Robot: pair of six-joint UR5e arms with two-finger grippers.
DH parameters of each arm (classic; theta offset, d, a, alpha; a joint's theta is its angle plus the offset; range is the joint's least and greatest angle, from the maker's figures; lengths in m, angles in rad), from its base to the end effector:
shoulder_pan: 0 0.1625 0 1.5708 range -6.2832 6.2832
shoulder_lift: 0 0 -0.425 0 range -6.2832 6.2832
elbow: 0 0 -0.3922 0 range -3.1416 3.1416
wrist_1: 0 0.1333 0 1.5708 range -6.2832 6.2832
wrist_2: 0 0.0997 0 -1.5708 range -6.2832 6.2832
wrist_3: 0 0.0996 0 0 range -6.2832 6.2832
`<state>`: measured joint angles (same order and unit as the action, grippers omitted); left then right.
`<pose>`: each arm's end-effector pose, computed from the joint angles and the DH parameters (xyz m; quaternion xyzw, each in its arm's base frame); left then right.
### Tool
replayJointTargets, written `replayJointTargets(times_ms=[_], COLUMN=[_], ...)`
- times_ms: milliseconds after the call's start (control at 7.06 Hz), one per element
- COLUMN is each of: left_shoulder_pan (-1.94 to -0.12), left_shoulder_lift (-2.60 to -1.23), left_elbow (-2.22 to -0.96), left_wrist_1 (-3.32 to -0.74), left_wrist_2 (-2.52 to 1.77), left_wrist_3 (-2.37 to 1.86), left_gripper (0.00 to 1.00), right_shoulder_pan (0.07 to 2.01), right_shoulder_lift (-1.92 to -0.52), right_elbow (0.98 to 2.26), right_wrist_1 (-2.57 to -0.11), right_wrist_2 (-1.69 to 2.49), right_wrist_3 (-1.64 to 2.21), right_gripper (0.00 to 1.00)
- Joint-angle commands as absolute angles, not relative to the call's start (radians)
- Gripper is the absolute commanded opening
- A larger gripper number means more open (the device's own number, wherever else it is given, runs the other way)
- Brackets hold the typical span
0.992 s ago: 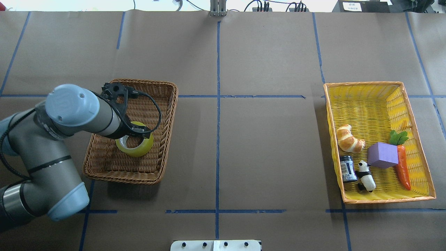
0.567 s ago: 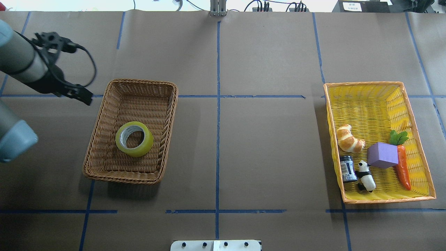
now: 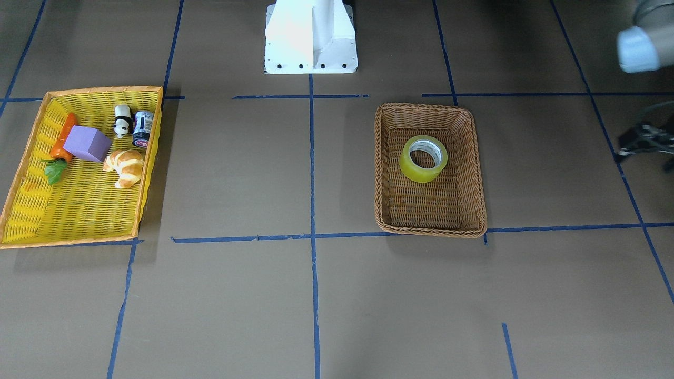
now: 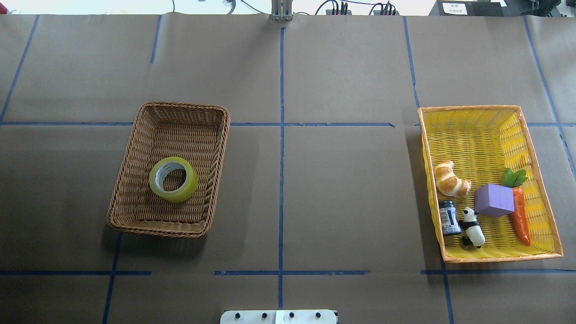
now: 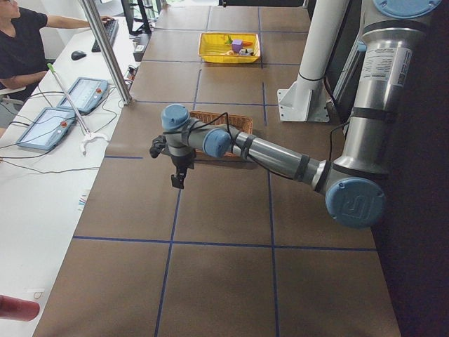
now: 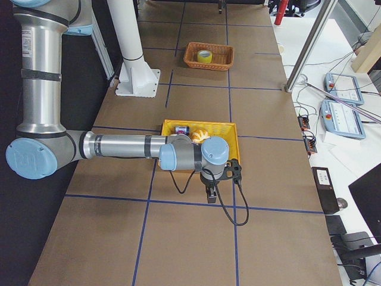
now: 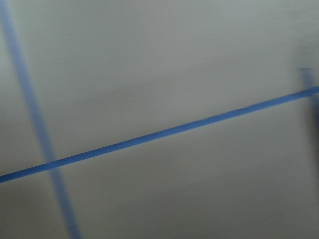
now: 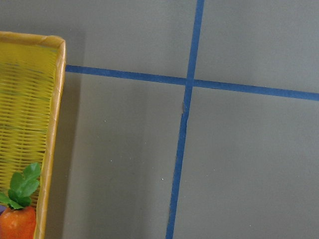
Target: Move tape to another basket
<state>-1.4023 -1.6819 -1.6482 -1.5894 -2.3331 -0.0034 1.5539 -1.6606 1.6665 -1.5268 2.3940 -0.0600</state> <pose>0.0278 -0.5479 0.5614 0.0638 0.3769 0.1145 0.9170 0.0525 -0.4580 0.6461 0.0315 -0.3994 -0.0452 0.9151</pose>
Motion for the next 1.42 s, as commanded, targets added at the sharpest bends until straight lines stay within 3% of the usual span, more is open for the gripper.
replayJointTargets(times_ms=[0,283,709,1276], left_shoulder_pan=[-1.590,-1.621,-1.617,-1.608], left_shoulder_lift=[-1.672,-1.625,-1.481,-1.462], left_elbow=[-1.487,-1.493,-1.645,-1.658], left_wrist_1=[-1.591,-1.582,-1.578,-1.578], left_wrist_2=[-2.382,-2.382,-2.378,-2.375], left_wrist_3=[0.179,0.172,0.134,0.124], left_gripper=[1.00,1.00,1.00,1.00], right_shoulder_pan=[1.591,1.598,1.603,1.603], right_shoulder_lift=[-1.666,-1.683,-1.689,-1.689], right_elbow=[1.663,1.663,1.663,1.664], right_wrist_1=[-1.526,-1.528,-1.528,-1.526], right_wrist_2=[2.428,2.463,2.484,2.482], right_wrist_3=[-0.057,-0.055,-0.057,-0.057], right_gripper=[1.00,1.00,1.00,1.00])
